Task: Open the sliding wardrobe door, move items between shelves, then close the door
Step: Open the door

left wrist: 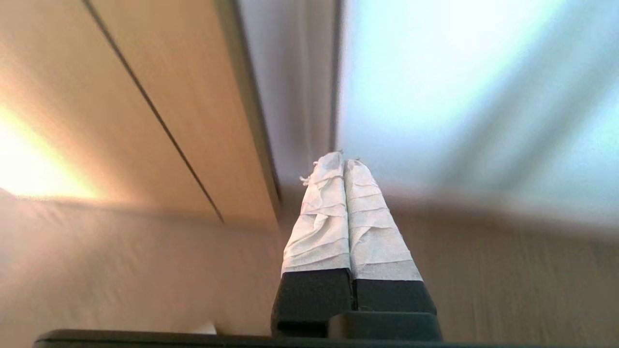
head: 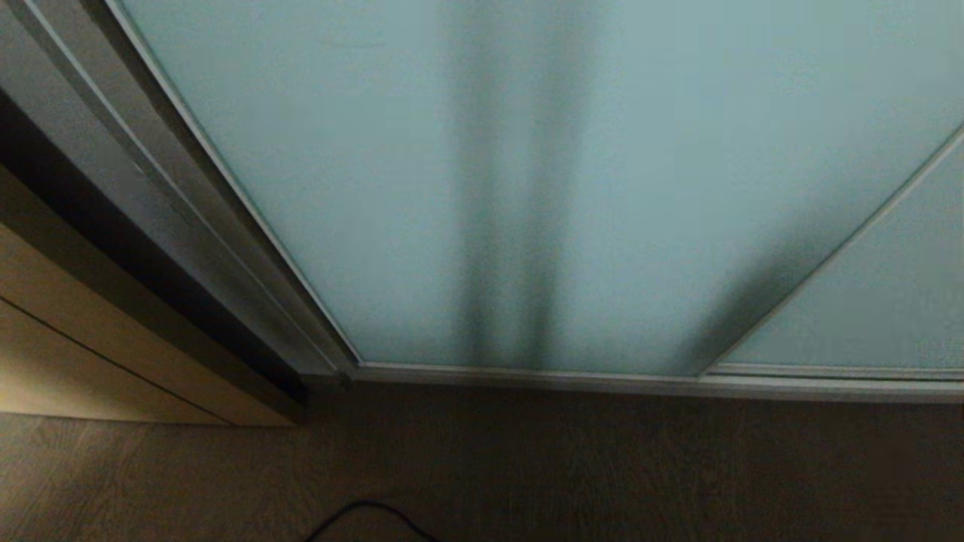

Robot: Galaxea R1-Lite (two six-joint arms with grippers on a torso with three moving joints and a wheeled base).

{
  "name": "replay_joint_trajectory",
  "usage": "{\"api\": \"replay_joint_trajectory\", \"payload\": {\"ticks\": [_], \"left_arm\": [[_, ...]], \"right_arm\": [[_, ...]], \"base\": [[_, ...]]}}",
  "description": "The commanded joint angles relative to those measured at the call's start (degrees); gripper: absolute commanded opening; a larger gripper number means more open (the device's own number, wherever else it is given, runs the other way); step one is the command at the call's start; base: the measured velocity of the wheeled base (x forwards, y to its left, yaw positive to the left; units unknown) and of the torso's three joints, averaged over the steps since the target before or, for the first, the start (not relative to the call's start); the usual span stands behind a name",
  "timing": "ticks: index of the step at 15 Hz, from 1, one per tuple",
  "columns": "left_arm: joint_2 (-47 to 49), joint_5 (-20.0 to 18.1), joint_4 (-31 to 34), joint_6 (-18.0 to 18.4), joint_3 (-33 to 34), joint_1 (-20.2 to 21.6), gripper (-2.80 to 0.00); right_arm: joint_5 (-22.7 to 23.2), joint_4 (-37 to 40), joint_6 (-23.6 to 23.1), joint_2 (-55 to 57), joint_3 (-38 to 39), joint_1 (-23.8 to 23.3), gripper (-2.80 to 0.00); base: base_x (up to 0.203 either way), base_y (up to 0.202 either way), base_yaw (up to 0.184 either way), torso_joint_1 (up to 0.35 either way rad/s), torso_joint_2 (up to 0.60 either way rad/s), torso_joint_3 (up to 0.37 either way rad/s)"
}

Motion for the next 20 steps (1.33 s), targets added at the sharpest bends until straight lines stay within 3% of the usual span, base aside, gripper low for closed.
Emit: {"api": "replay_joint_trajectory", "payload": {"ticks": [1,7,12,15,20], "left_arm": [[5.1,1.7,-1.1,0.3,-5.0,0.1,-2.8],[26.4,12.3,-25.3,0.4,-13.5,0.2,-2.8],[39.8,14.0,-39.5,-0.8,-21.2,0.1,-2.8],[46.4,14.0,-44.6,-0.8,-26.7,0.2,-2.8],[52.2,13.7,-45.4,-1.1,-31.2,0.1,-2.8]], "right_arm": [[0.0,0.0,0.0,0.0,0.0,0.0,-2.8],[0.0,0.0,0.0,0.0,0.0,0.0,-2.8],[0.0,0.0,0.0,0.1,0.0,0.0,-2.8],[0.0,0.0,0.1,0.0,0.0,0.0,-2.8],[0.0,0.0,0.0,0.1,0.0,0.0,-2.8]], "base": [[0.0,0.0,0.0,0.0,0.0,0.0],[0.0,0.0,0.0,0.0,0.0,0.0],[0.0,0.0,0.0,0.0,0.0,0.0],[0.0,0.0,0.0,0.0,0.0,0.0],[0.0,0.0,0.0,0.0,0.0,0.0]]}}
